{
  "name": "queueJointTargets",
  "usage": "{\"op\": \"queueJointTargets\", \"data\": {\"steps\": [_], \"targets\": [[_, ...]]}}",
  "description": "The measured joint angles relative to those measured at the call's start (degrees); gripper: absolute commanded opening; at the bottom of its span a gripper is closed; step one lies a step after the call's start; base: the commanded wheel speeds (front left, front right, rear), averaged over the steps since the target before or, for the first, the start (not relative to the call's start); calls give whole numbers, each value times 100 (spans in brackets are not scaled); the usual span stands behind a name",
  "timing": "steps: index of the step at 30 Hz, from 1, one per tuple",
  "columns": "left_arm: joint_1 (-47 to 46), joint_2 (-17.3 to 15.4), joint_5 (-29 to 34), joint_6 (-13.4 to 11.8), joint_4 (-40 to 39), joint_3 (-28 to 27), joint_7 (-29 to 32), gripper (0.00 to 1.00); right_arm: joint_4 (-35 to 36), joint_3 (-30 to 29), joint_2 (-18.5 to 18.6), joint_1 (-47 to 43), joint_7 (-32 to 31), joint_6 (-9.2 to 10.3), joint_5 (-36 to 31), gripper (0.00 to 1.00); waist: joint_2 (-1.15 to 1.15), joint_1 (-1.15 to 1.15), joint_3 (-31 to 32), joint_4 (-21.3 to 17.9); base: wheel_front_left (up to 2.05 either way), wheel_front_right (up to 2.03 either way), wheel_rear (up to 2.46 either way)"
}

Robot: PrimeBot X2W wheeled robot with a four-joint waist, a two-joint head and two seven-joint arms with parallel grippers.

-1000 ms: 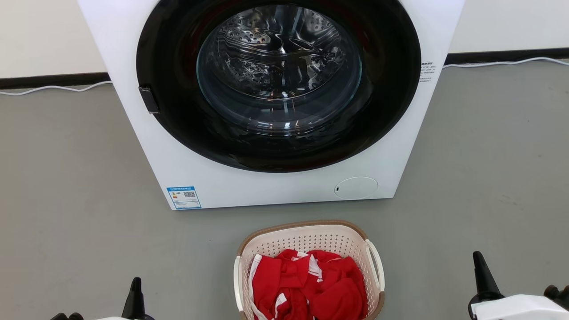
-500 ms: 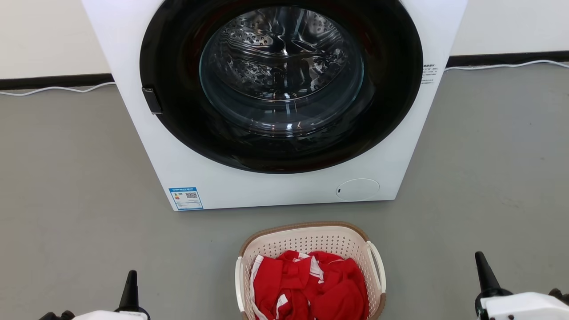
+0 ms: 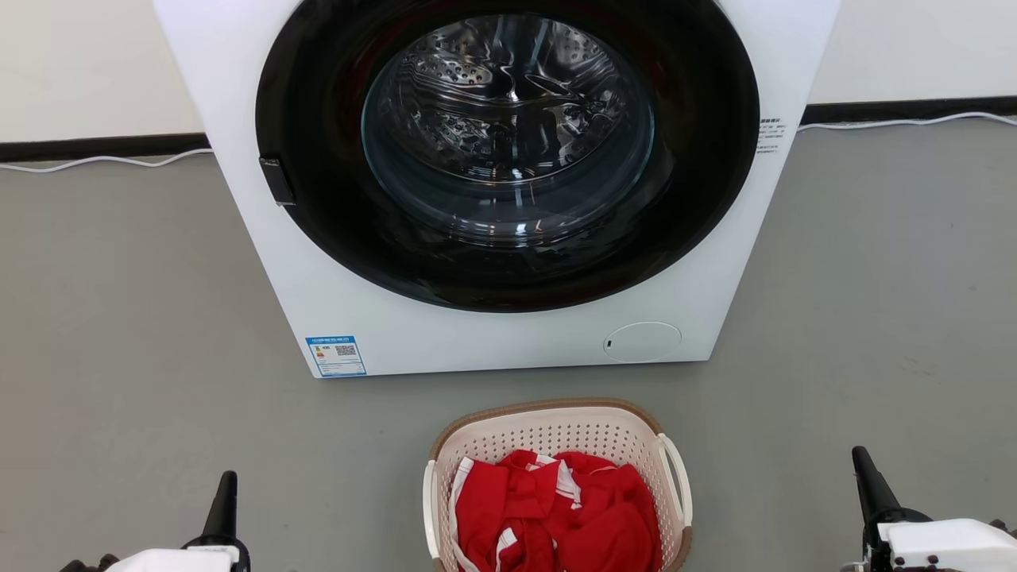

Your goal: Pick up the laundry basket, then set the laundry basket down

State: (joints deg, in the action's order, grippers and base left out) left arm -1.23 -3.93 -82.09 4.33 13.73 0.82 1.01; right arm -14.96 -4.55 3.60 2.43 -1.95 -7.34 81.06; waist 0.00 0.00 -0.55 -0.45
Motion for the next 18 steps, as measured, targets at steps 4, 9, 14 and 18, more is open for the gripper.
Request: {"op": "queueJointTargets", "data": {"steps": [4,9,14,18], "targets": [[-3,0,-237,60,30,-64,74,0,-9,-27,-8,8,-59,0,232,0,0,0,8,10,0,0,0],[-40,1,-549,130,62,-137,148,0,-20,-64,-16,83,-136,0,541,0,0,0,18,22,0,0,0],[-139,3,-866,181,96,-203,245,0,-24,-124,-23,104,-211,0,842,0,0,0,28,35,0,0,0],[-148,4,-1129,231,129,-267,301,0,-33,-166,-26,107,-298,2,1096,0,0,0,37,44,0,0,0]]}}
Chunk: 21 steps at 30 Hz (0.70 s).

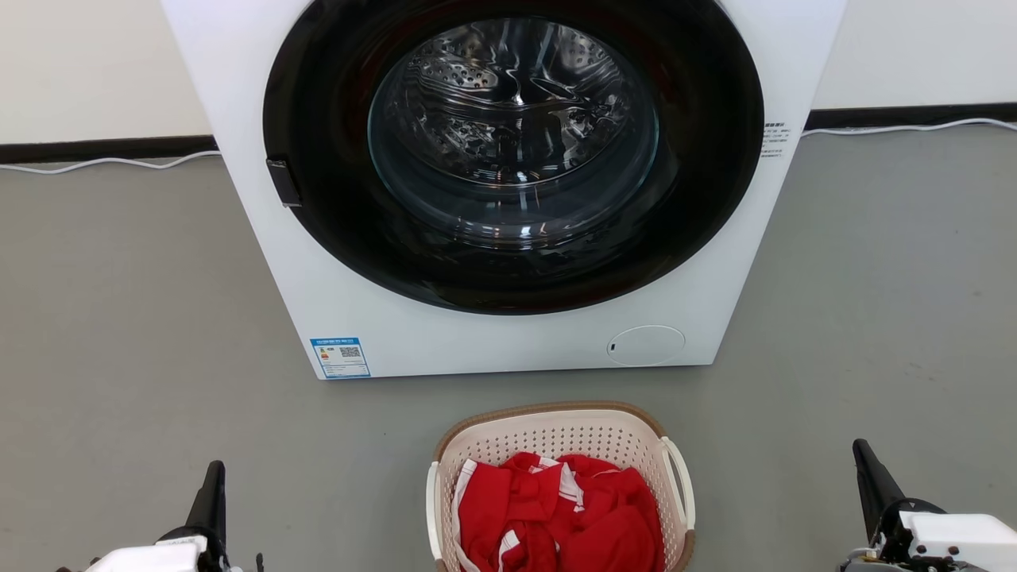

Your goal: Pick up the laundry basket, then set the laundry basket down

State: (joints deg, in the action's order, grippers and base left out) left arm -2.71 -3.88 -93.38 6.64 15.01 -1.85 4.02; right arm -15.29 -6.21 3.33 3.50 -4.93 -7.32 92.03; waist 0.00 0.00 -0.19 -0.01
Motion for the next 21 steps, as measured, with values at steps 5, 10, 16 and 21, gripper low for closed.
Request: {"op": "queueJointTargets", "data": {"steps": [5,10,16,21], "targets": [[-64,5,-48,2,12,-33,26,0,-4,-11,-14,2,-11,0,79,0,0,0,1,1,0,0,0],[-65,16,-47,19,13,-51,43,0,-5,-20,-19,2,-12,0,79,0,0,0,1,1,0,0,0],[-65,41,-47,19,13,-63,49,0,-5,-26,-33,2,-13,0,79,0,0,0,0,1,0,0,0],[-65,44,-47,19,13,-75,51,0,-7,-33,-37,3,-41,0,79,0,0,0,0,1,0,0,0]]}}
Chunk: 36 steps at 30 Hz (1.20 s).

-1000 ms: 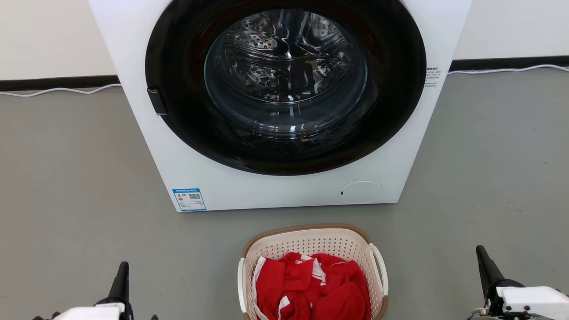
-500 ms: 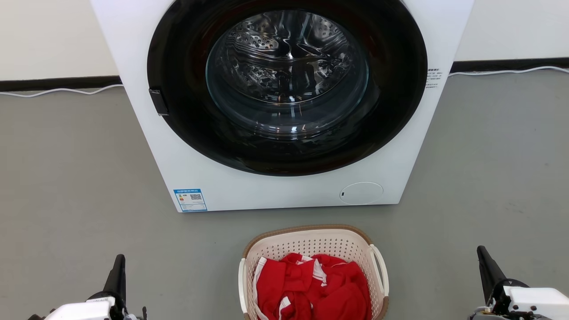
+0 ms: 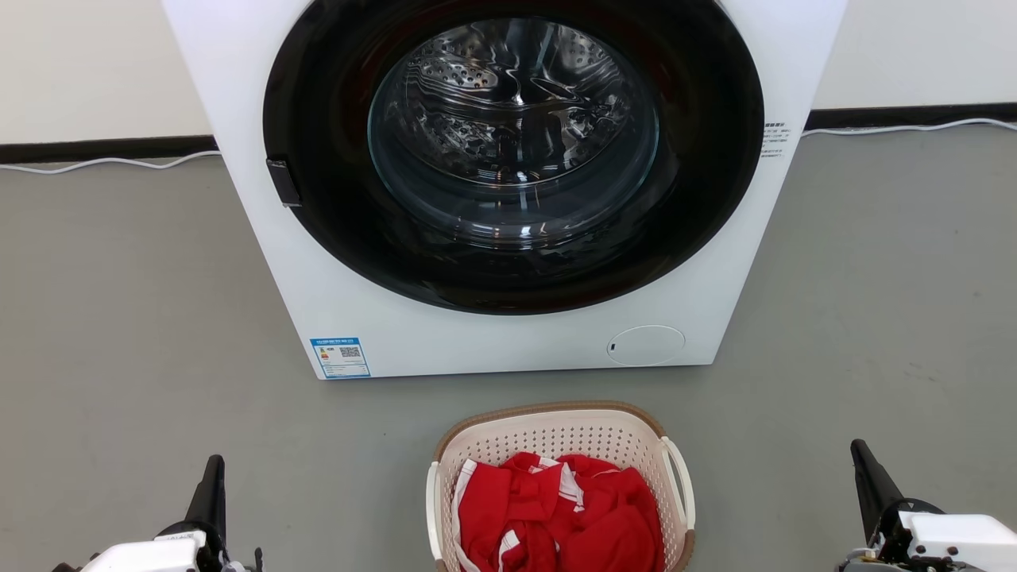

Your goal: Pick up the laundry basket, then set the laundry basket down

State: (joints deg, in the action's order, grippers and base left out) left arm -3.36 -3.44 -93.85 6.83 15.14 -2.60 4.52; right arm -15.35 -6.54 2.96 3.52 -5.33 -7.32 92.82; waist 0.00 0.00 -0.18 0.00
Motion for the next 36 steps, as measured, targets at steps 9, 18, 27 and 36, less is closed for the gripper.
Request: {"op": "queueJointTargets", "data": {"steps": [9,18,27,36], "targets": [[0,18,9,0,1,-16,25,0,0,-8,-7,0,-13,0,0,0,0,0,0,0,0,0,0],[0,25,13,0,1,-32,44,0,-1,-15,-10,1,-13,0,-1,0,0,0,0,0,0,0,0],[0,35,16,0,1,-55,49,0,-1,-22,-16,1,-14,0,-1,0,0,0,0,0,0,0,0],[0,44,19,0,2,-77,73,0,-1,-30,-20,1,-15,0,-1,0,0,0,0,0,0,0,0]]}}
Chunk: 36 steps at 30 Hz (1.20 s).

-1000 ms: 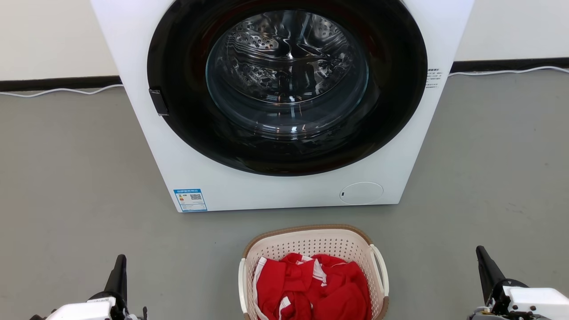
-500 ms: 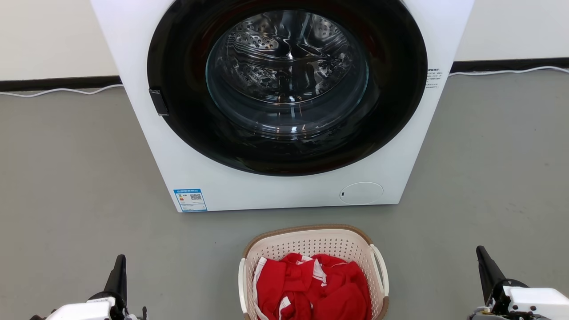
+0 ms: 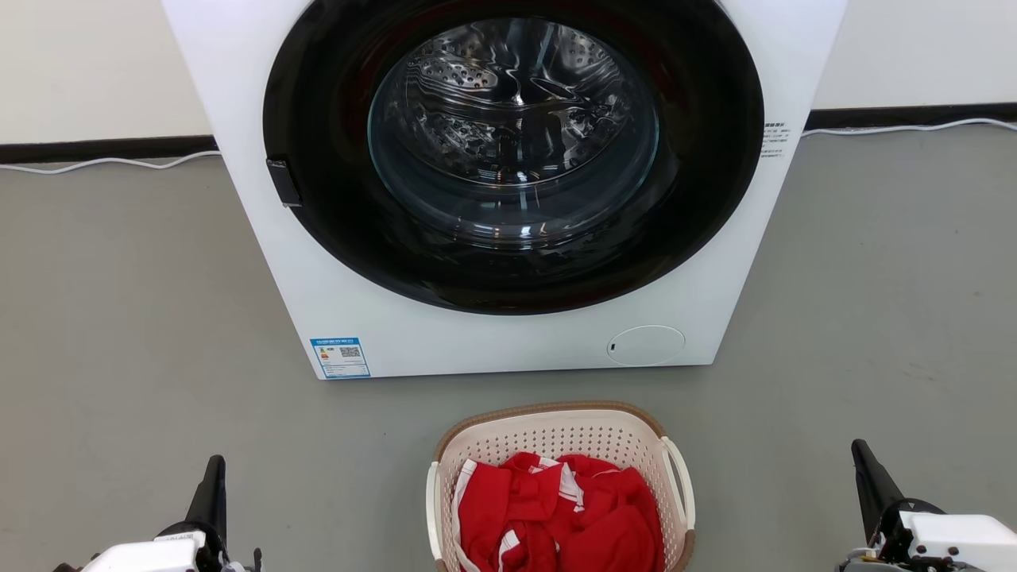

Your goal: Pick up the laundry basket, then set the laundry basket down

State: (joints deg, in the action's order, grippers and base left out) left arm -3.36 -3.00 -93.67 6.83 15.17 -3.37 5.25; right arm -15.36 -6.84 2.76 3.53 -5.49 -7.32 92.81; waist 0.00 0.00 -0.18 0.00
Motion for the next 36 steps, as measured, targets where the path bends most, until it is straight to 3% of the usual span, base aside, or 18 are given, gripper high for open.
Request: {"op": "queueJointTargets", "data": {"steps": [36], "targets": [[0,34,44,0,1,-45,20,0,-1,-25,-16,1,-47,1,-1,0,0,0,0,0,0,0,0]]}}
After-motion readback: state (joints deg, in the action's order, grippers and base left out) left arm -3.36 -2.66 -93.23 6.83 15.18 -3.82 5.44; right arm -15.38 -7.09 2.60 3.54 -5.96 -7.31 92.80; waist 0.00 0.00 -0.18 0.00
